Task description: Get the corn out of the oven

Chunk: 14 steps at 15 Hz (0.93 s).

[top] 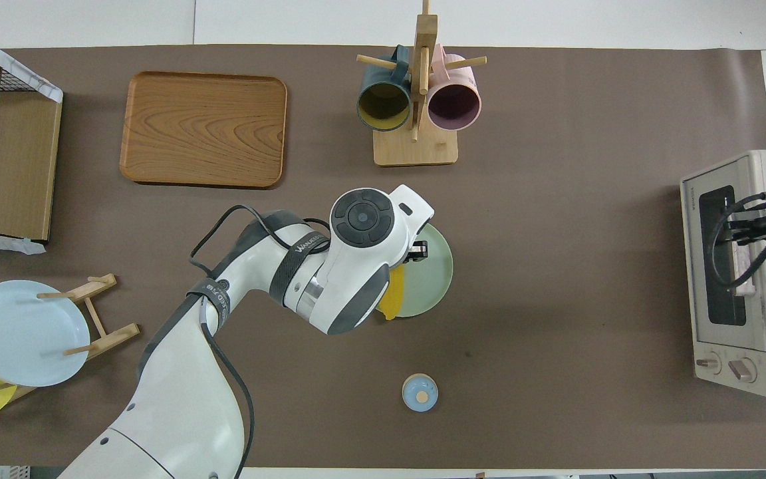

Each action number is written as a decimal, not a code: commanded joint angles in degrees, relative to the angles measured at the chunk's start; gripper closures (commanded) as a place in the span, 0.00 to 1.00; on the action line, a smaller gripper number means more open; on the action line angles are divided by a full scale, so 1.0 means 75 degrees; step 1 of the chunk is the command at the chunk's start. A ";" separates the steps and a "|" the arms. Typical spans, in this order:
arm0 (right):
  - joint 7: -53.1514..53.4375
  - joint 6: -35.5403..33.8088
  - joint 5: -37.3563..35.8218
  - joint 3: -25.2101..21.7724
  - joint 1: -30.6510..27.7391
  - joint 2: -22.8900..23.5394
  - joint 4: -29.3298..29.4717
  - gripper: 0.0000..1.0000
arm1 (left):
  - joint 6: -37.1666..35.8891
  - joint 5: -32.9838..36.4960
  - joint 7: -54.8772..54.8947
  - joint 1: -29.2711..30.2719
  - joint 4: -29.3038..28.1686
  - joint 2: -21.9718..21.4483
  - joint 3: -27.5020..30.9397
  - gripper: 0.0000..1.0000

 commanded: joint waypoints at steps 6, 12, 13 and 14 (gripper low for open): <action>-0.0210 -0.0393 0.0252 0.0064 -0.0074 0.0177 0.0344 0.00 | -0.1789 -0.0299 -0.0022 0.0483 0.1214 -0.0370 0.0207 1.00; -0.0199 -0.0639 -0.0134 -0.0110 0.0485 0.0341 0.0637 0.00 | -0.2813 0.0193 0.1542 0.2649 0.3113 0.0179 0.0196 1.00; -0.0210 -0.0604 -0.0204 -0.0634 0.0918 0.0341 0.0637 0.00 | -0.2906 0.0216 0.2082 0.3048 0.3499 0.0413 0.0184 1.00; -0.0199 -0.0569 -0.0205 -0.0848 0.1108 0.0364 0.0637 0.00 | -0.3081 0.0251 0.2563 0.3272 0.4106 0.0937 0.0195 1.00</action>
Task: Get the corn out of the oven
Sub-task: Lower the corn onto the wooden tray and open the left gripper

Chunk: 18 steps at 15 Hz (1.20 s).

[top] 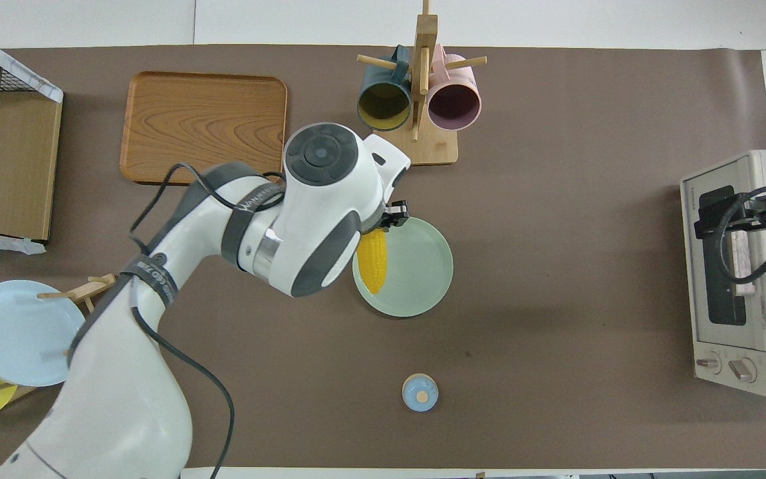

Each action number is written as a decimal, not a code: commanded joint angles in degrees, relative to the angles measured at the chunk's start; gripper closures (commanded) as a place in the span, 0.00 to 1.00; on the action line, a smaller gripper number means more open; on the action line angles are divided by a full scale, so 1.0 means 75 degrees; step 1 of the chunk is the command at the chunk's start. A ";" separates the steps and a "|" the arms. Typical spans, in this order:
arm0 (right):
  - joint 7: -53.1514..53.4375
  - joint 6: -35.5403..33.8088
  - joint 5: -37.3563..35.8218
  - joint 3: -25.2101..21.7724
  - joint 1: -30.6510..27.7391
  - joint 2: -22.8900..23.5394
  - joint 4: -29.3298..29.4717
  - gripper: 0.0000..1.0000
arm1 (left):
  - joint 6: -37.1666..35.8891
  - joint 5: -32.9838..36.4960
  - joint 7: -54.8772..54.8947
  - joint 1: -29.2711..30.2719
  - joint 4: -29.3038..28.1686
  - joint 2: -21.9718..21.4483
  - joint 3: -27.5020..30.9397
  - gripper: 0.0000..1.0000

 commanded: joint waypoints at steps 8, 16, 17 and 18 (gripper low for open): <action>-0.0156 -0.0459 -0.0145 -0.0602 0.0597 0.0390 0.0659 0.00 | 0.0496 0.0492 0.1704 0.1004 0.3111 0.3529 0.0078 1.00; -0.0156 -0.0447 0.0008 -0.0638 0.0444 0.0308 0.0636 0.00 | 0.0521 0.0481 0.1727 0.1073 0.3100 0.3543 0.0043 1.00; -0.0156 -0.0447 0.0008 -0.0661 0.0433 0.0296 0.0636 0.00 | 0.0544 0.0492 0.1739 0.1096 0.3089 0.3532 0.0066 1.00; -0.0191 -0.0482 0.0019 -0.0754 0.0433 0.0273 0.0613 0.00 | 0.0544 0.0492 0.1751 0.1097 0.3089 0.3508 0.0055 1.00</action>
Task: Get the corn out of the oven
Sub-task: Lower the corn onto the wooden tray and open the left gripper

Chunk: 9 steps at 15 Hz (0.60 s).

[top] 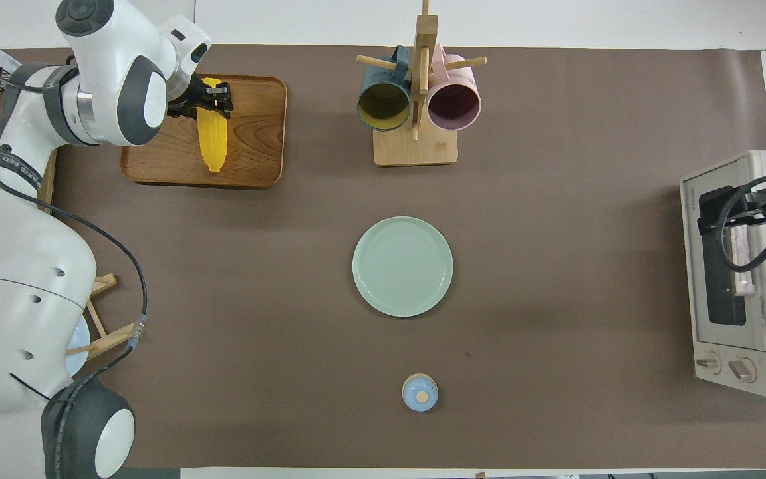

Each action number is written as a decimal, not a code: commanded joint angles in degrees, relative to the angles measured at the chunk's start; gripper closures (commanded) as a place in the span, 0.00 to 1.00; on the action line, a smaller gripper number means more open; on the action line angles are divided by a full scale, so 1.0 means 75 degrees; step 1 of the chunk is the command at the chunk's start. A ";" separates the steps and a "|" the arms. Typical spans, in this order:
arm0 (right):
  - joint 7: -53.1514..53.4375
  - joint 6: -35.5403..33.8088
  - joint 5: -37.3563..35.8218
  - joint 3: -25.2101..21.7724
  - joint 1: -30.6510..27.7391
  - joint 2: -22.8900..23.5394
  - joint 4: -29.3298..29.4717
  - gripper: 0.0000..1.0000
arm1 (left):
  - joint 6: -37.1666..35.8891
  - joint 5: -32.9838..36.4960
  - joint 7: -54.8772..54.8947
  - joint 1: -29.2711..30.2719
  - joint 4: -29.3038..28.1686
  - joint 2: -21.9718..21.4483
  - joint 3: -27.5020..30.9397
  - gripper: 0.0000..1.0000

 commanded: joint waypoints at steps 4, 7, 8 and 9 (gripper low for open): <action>-0.0203 -0.0192 0.0173 0.0109 -0.0247 -0.0041 0.0068 0.00 | -0.0371 0.0193 0.0170 -0.0010 0.0131 -0.0287 0.0030 0.00; -0.0156 -0.0157 0.0209 0.0298 -0.0472 -0.0053 0.0056 0.00 | -0.1262 0.0205 0.0170 0.0013 -0.0326 -0.1318 0.0030 0.00; -0.0168 -0.0157 0.0209 0.0298 -0.0472 -0.0064 0.0056 0.00 | -0.1578 0.0158 0.0158 0.0059 -0.0513 -0.1762 0.0030 0.00; -0.0156 -0.0145 0.0209 0.0298 -0.0460 -0.0064 0.0056 0.00 | -0.1859 0.0158 0.0135 0.0060 -0.0839 -0.2231 0.0030 0.00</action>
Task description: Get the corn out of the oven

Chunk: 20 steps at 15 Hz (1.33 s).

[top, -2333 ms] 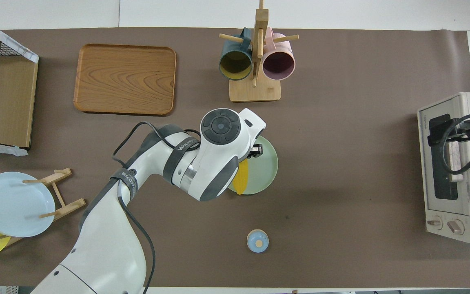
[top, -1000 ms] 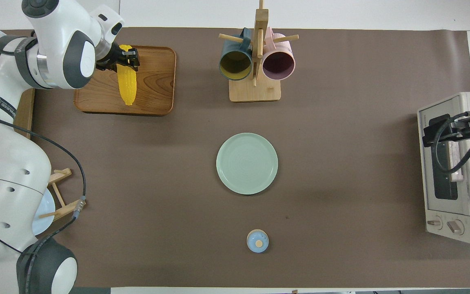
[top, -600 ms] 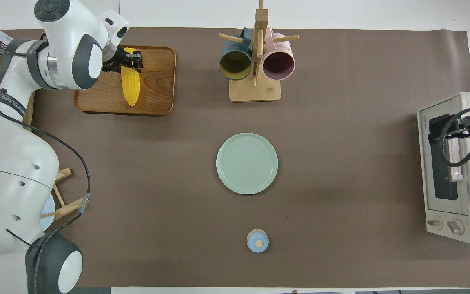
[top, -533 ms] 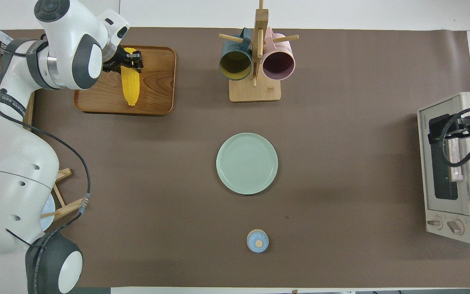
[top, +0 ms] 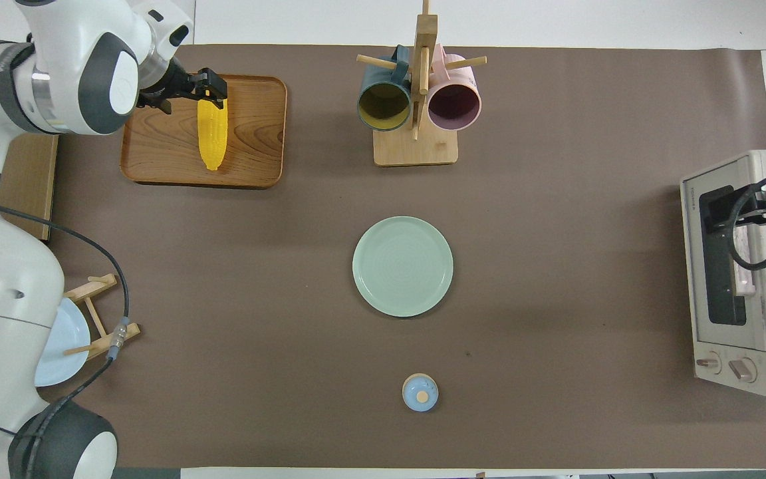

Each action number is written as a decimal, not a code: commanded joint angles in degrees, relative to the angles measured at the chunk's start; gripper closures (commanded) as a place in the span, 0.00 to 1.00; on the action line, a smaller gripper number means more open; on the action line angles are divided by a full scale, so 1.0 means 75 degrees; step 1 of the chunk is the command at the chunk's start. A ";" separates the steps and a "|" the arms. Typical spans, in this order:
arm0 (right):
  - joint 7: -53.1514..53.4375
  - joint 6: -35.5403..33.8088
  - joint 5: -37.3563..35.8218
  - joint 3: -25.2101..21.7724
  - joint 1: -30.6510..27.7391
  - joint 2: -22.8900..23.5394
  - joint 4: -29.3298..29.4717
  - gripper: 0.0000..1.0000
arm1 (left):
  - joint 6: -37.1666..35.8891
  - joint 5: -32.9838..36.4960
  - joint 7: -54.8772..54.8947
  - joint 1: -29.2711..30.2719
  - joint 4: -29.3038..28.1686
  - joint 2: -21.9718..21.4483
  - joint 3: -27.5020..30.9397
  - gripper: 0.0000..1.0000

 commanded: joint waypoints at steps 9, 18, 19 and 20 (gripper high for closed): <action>-0.0154 -0.0133 0.0149 0.0107 -0.0167 -0.0055 0.0022 0.00 | -0.2576 0.0141 -0.0035 0.0092 -0.3039 -0.4628 0.0224 0.00; -0.0154 -0.0133 0.0149 0.0107 -0.0167 -0.0055 0.0022 0.00 | -0.2440 0.0118 -0.0129 0.0196 -0.5266 -0.6202 0.0154 0.00; -0.0154 -0.0133 0.0149 0.0107 -0.0167 -0.0055 0.0022 0.00 | -0.2345 0.0118 -0.0094 0.0301 -0.5221 -0.6167 0.0084 0.00; -0.0154 -0.0133 0.0149 0.0107 -0.0167 -0.0055 0.0022 0.00 | -0.2379 0.0118 -0.0105 0.0372 -0.5116 -0.6120 -0.0044 0.00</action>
